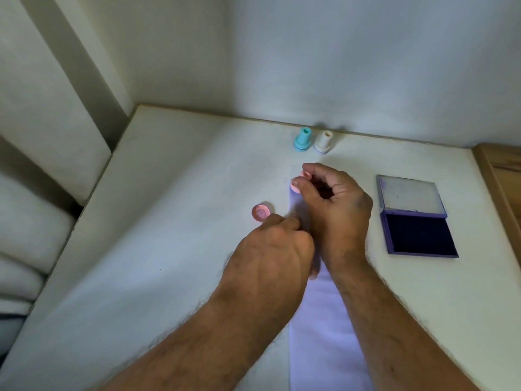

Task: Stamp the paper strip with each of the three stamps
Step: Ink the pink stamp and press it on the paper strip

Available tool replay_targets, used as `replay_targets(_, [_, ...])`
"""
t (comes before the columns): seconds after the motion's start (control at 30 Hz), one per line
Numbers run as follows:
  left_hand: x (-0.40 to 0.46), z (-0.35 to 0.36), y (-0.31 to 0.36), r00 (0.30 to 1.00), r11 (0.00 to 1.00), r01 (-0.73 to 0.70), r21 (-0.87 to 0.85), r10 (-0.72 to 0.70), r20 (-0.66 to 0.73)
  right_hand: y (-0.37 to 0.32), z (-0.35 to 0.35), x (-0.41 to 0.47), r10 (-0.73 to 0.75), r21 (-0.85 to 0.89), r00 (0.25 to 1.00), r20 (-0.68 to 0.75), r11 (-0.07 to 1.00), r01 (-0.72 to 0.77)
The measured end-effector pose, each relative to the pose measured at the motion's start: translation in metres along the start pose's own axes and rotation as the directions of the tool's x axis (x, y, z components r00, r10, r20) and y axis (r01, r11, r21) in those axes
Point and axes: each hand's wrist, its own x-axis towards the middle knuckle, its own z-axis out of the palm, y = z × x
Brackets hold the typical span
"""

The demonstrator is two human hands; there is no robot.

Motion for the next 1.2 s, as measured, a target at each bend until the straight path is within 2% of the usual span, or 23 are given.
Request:
replay_targets(0.27, [0.0,-0.002,-0.001,0.999,0.999,0.029,-0.019,-0.029,0.029,-0.008,-0.001,0.004,-0.11,-0.194,0.994,0.02,0.975,0.111])
replay_targets(0.33, [-0.001,-0.003,-0.002,1.0,0.999,0.011,-0.041,-0.011,0.018,-0.013,-0.004,0.009,-0.128,-0.28,0.989,0.077,0.949,0.145])
replay_targets(0.47, [0.0,-0.009,-0.001,0.999,0.999,0.029,-0.043,-0.027,0.047,-0.024,-0.012,0.023,-0.066,-0.376,0.971,0.232,0.914,0.152])
replay_targets(0.7, [-0.002,-0.013,0.001,0.994,0.998,0.058,0.027,-0.06,0.086,-0.034,-0.017,0.037,0.088,-0.371,0.939,0.332,0.928,0.044])
replay_targets(0.9, [-0.002,-0.013,0.0,0.995,0.998,0.046,0.04,-0.049,0.085,-0.039,-0.02,0.042,0.078,-0.4,0.919,0.387,0.912,0.09])
replay_targets(1.03, [-0.001,-0.012,0.001,0.996,0.998,0.04,0.045,-0.043,0.077,-0.045,-0.022,0.047,0.098,-0.41,0.875,0.474,0.904,0.121])
replay_targets(1.1, [0.0,-0.011,0.001,0.996,0.998,0.041,0.045,-0.044,0.077,-0.047,-0.023,0.049,0.094,-0.432,0.861,0.499,0.889,0.154])
replay_targets(1.2, [0.0,-0.01,0.0,0.996,0.998,0.035,0.048,-0.039,0.079,-0.047,-0.024,0.051,-0.033,-0.547,0.83,0.557,0.737,0.397])
